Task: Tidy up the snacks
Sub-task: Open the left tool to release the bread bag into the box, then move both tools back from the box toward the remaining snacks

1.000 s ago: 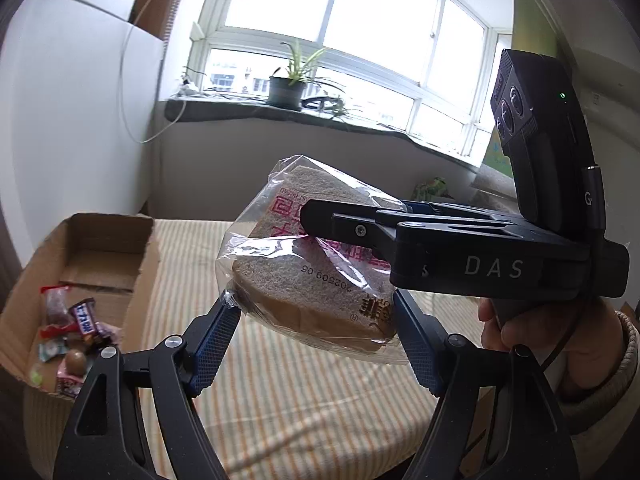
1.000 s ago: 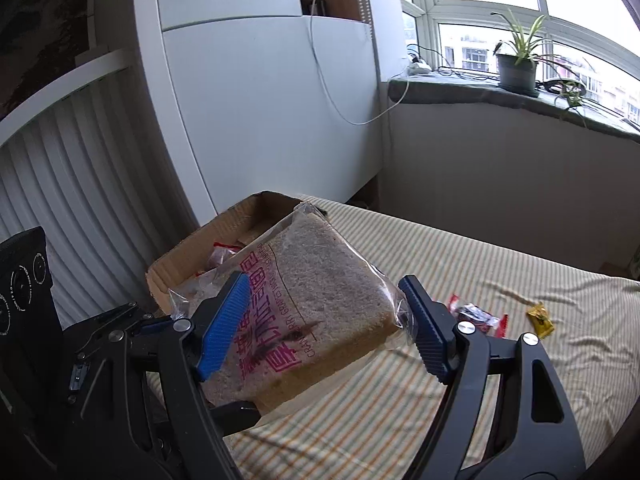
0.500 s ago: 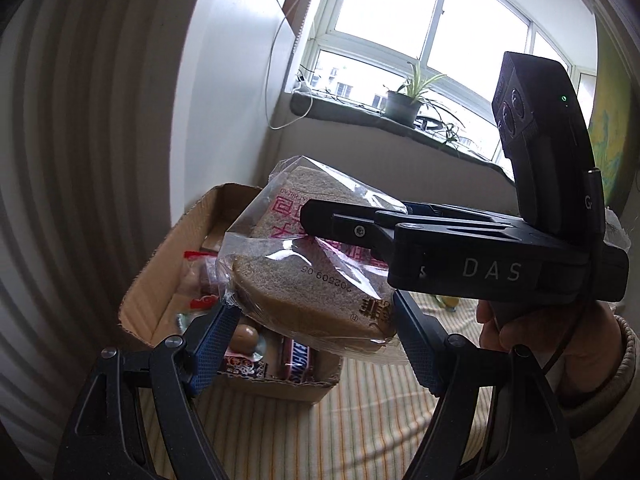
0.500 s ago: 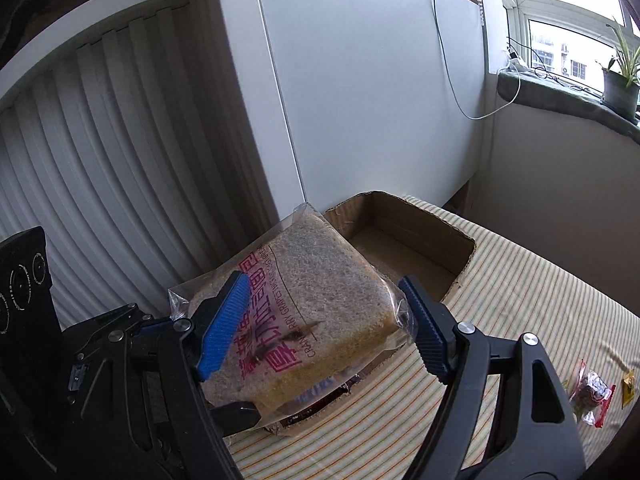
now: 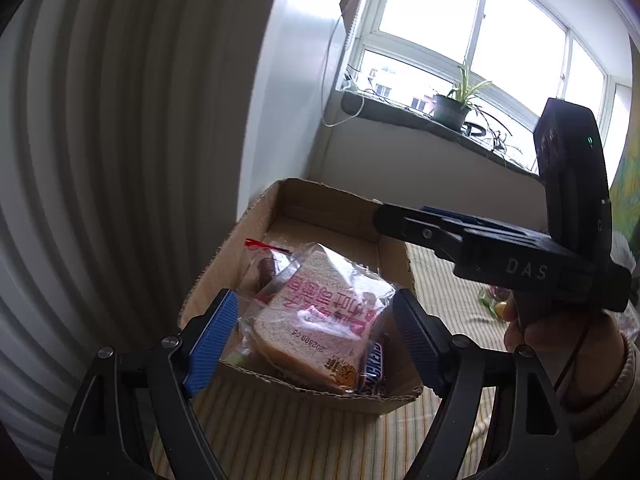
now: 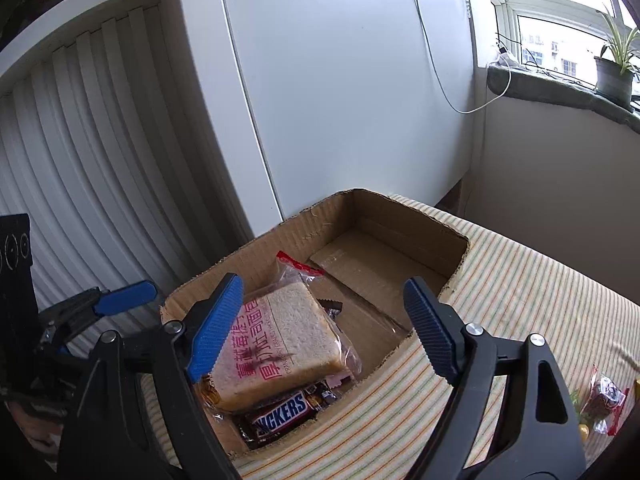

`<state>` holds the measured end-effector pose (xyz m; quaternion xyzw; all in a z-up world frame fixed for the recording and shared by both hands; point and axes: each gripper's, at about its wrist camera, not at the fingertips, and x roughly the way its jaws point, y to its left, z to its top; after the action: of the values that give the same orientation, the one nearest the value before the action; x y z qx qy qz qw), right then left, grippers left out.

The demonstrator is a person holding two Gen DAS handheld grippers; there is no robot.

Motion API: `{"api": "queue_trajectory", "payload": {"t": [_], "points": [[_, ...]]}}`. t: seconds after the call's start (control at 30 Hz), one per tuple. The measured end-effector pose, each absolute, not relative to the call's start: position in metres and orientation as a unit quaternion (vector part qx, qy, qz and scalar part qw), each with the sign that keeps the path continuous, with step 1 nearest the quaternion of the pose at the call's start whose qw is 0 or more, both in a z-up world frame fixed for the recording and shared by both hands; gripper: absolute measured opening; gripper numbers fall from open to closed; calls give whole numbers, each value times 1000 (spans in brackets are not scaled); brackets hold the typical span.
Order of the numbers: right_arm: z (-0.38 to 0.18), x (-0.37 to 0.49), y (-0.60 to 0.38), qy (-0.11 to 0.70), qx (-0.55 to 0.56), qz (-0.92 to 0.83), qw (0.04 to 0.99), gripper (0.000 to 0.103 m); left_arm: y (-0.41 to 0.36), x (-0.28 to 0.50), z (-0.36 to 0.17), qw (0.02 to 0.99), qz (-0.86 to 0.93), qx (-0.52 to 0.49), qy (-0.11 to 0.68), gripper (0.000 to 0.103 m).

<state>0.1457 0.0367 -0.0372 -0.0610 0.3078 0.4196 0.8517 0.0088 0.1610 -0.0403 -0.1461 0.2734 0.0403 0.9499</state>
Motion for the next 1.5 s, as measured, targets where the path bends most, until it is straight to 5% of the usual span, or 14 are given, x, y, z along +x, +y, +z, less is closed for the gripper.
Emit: {"api": "queue_trajectory", "payload": {"t": [0.83,1.5], "points": [[-21,105,-23,289,-29,396,871,91,146,-15,-14,957,41,-141,252,80],[-42,111,-280,283,84,197,935,96,-13,24,-2,955,-82,-36,282,80]]}}
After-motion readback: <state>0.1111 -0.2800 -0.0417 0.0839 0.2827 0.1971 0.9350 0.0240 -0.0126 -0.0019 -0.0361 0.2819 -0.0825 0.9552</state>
